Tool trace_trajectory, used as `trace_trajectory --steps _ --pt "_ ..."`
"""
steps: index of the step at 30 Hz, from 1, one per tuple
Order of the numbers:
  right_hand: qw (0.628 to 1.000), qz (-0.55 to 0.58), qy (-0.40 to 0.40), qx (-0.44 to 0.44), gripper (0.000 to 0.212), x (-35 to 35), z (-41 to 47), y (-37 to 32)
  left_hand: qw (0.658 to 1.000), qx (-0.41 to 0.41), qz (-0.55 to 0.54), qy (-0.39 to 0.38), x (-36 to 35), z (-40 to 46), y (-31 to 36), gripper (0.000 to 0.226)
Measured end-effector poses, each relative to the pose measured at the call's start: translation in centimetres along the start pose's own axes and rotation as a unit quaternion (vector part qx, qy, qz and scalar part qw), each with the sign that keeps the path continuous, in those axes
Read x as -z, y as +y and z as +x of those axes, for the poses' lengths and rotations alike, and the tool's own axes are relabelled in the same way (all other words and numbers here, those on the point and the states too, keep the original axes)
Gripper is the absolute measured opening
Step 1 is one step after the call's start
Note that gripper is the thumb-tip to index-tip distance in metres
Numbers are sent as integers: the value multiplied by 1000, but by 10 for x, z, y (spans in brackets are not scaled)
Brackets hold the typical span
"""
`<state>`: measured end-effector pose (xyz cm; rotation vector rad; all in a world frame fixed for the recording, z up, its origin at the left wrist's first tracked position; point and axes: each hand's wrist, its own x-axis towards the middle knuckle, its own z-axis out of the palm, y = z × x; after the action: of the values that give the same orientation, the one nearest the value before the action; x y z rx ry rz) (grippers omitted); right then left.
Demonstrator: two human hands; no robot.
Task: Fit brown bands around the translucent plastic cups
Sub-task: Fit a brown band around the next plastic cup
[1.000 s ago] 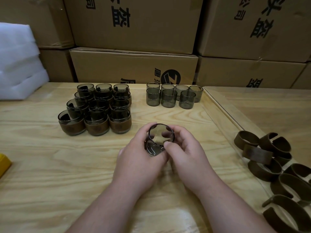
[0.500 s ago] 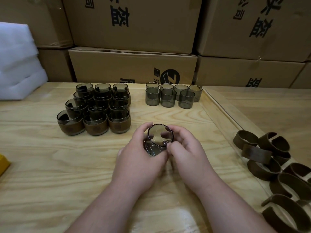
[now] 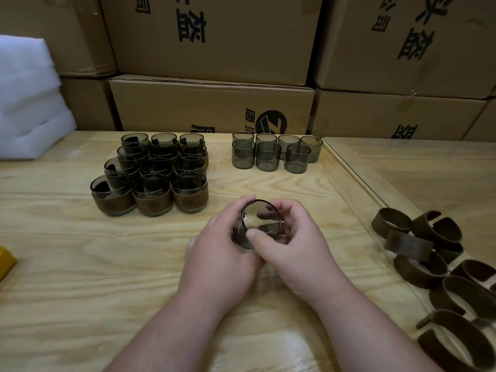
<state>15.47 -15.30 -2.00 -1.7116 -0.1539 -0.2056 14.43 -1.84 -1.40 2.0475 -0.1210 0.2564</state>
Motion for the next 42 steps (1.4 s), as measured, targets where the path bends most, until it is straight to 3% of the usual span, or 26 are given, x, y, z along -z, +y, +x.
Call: trace_trajectory --steps 15,22,31,39,42 --pt "993 -3 115 -20 53 5 2 -8 995 -86 21 -42 0 -5 6 72" --pt "990 30 130 -39 30 4 3 -10 994 -98 23 -37 -2 0 -3 83" --pt "988 81 121 -46 22 5 6 -7 995 -61 -82 -17 -6 4 -8 72" --pt "992 119 45 -25 18 6 4 -8 993 -39 -114 -13 -7 8 -15 76" --pt "995 97 14 -4 29 4 2 -6 992 -42 -123 -2 -5 7 -12 68"
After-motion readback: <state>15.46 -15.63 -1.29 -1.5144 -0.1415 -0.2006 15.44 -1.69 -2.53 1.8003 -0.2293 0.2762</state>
